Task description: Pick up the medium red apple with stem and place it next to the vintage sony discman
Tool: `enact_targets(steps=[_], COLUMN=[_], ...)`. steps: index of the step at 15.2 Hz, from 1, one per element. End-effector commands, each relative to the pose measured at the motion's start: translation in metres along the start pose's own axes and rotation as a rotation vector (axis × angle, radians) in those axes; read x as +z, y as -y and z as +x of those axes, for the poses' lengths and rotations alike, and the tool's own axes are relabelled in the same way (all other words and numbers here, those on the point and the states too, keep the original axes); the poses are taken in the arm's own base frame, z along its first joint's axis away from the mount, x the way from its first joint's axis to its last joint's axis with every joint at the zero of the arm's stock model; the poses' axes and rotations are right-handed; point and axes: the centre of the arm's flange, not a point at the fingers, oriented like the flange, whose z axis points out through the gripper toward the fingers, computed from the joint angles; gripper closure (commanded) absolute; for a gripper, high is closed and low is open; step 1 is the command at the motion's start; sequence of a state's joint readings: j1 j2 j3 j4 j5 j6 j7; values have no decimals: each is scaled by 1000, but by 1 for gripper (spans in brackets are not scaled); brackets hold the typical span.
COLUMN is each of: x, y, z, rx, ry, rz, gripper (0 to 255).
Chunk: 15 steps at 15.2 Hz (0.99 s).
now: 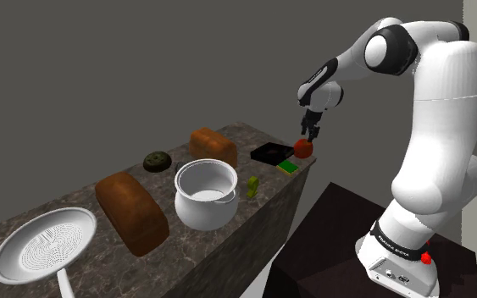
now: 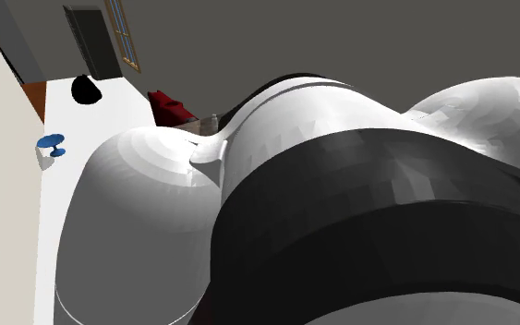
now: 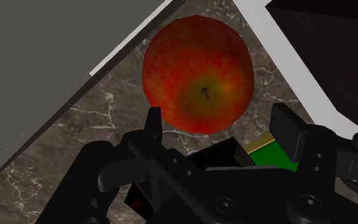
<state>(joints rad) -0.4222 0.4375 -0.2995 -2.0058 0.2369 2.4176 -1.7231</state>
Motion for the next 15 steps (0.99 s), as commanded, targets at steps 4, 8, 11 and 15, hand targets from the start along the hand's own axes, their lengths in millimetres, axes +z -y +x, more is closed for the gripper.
enact_targets(steps=[4, 8, 11, 15], x=[-13, -50, -50, -50], y=[0, 0, 0, 0], z=[0, 0, 0, 0], rx=[0, 0, 0, 0], ry=[0, 0, 0, 0], rz=[0, 0, 0, 0], gripper=[0, 0, 0, 0])
